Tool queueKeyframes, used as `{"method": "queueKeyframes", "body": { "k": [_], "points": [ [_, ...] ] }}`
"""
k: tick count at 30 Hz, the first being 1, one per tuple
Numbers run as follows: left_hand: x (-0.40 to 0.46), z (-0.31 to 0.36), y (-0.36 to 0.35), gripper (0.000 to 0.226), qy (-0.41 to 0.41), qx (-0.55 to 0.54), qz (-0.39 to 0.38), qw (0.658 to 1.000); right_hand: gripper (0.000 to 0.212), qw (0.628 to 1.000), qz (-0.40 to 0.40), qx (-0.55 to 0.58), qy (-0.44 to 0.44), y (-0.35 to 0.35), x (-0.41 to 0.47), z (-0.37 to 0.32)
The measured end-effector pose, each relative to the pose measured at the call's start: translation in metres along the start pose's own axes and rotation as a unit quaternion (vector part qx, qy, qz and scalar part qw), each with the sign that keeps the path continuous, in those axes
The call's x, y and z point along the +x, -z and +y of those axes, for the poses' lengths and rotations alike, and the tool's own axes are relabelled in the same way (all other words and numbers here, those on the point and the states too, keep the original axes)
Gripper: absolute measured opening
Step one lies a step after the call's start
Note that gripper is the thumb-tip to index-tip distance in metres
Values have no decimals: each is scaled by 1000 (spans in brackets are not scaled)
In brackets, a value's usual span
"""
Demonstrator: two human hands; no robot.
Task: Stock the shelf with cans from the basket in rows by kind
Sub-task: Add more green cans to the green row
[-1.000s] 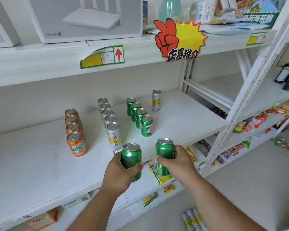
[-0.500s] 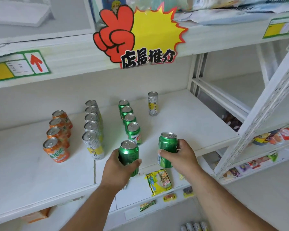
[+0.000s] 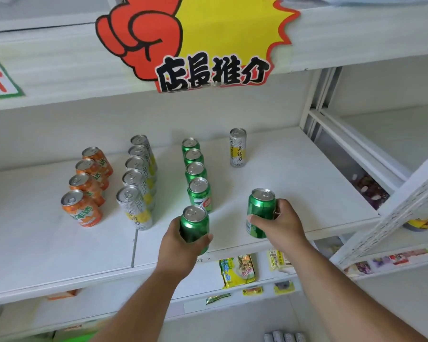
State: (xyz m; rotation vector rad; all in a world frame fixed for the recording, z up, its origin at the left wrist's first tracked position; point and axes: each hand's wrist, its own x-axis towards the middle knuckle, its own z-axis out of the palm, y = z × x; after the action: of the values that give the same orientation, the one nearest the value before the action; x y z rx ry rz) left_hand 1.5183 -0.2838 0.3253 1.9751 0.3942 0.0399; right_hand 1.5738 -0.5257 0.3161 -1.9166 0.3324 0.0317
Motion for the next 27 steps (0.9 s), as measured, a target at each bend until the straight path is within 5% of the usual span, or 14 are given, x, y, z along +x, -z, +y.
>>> {"method": "queueKeyframes", "body": {
  "k": [27],
  "points": [
    [23,-31,-31,74,5,-29,-28,999,65,1000,0,-9,16,5,23,38]
  ]
}}
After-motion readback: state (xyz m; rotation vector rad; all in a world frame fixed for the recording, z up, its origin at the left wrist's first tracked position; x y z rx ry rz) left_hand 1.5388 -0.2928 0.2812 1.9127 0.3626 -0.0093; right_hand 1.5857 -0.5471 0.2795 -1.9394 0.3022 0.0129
